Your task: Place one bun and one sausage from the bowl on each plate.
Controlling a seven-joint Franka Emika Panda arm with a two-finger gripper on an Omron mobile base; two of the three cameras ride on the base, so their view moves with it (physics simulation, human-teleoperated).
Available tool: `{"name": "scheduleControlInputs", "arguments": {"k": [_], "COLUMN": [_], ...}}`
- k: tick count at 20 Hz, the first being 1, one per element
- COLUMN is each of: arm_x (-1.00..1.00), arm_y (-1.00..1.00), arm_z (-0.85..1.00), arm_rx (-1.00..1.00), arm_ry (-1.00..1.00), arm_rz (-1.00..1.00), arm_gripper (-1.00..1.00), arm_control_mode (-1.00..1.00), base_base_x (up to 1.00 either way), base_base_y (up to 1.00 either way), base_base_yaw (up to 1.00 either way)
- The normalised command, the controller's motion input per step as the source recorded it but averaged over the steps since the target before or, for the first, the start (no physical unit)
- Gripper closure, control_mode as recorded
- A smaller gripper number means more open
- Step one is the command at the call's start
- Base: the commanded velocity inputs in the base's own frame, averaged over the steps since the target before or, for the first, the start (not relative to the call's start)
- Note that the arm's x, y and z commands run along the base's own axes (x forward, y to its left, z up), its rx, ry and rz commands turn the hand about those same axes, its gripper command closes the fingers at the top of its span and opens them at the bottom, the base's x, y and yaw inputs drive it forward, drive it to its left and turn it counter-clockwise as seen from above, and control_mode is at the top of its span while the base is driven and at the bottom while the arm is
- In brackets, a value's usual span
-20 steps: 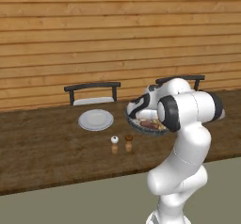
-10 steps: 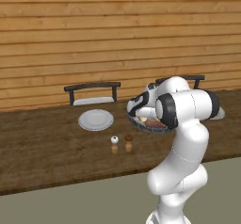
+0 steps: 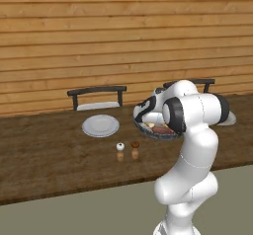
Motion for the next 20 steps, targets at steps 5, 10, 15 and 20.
{"name": "scheduleControlInputs", "arguments": {"k": [5,10,15,20], "arm_x": [0.0,0.0,0.0,0.0], "arm_y": [0.0,0.0,0.0,0.0], "arm_z": [0.0,0.0,0.0,0.0], "arm_rx": [0.0,0.0,0.0,0.0], "arm_ry": [0.0,0.0,0.0,0.0], "arm_rz": [0.0,0.0,0.0,0.0], "arm_gripper": [-1.0,-1.0,-1.0,-1.0], "arm_control_mode": [-1.0,-1.0,-1.0,-1.0], "base_base_x": [0.0,0.0,0.0,0.0], "base_base_y": [0.0,0.0,0.0,0.0], "base_base_yaw": [0.0,0.0,0.0,0.0]}}
